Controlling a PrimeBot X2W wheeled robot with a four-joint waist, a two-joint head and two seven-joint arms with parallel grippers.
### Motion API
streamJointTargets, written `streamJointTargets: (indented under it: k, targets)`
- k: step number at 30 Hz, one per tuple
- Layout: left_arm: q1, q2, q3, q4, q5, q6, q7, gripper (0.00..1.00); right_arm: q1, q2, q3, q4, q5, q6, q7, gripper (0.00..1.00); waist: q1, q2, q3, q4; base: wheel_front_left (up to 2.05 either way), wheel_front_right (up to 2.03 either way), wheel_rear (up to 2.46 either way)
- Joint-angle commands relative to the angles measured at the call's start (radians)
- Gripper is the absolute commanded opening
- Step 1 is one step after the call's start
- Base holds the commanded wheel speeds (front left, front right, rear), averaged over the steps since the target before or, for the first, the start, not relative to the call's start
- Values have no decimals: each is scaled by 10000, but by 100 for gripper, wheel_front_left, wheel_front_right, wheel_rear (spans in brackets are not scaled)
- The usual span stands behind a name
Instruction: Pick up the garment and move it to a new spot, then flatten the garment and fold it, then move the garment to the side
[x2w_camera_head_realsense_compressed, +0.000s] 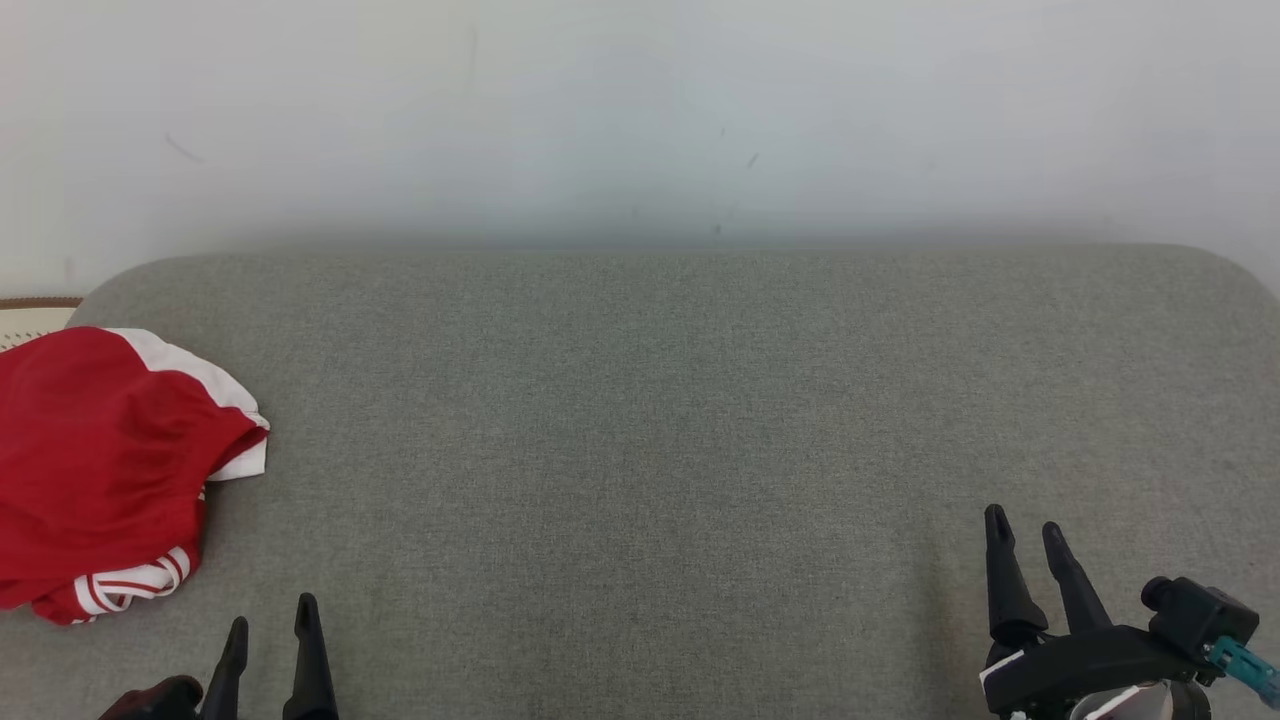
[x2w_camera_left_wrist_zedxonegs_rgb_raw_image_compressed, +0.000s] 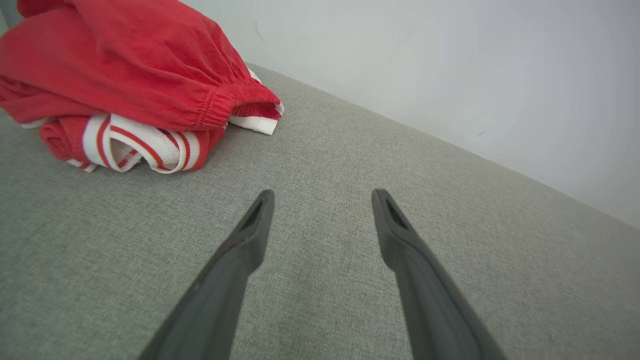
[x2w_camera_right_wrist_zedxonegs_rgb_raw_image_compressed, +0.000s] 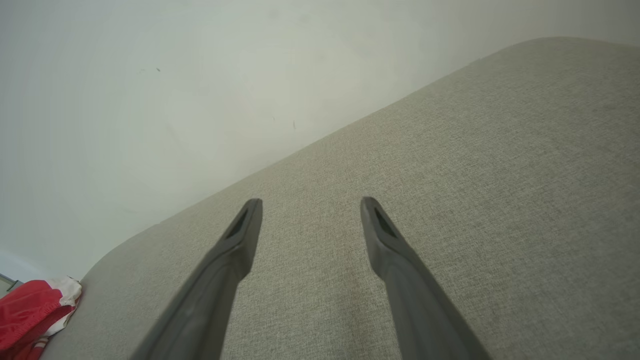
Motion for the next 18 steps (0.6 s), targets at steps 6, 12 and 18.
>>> streamJointTargets:
  k: [6, 12, 18]
  targets:
    - [-26, 121, -148, 70, 857, 82, -251, 100, -159, -112, 192, -136, -795, 3, -226, 100, -1, -1, -12, -15, 0, 0, 0]
    - [-17, 123, -172, 141, 1290, 101, -391, 100, -144, -117, 341, -203, -1271, 3, -351, 100, -1, -1, -13, -36, 0, 0, 0]
    - [-25, 133, -223, 162, 1777, 66, -520, 100, -169, -173, 473, -273, -1796, 3, -469, 100, -1, -1, 2, -61, 0, 0, 0]
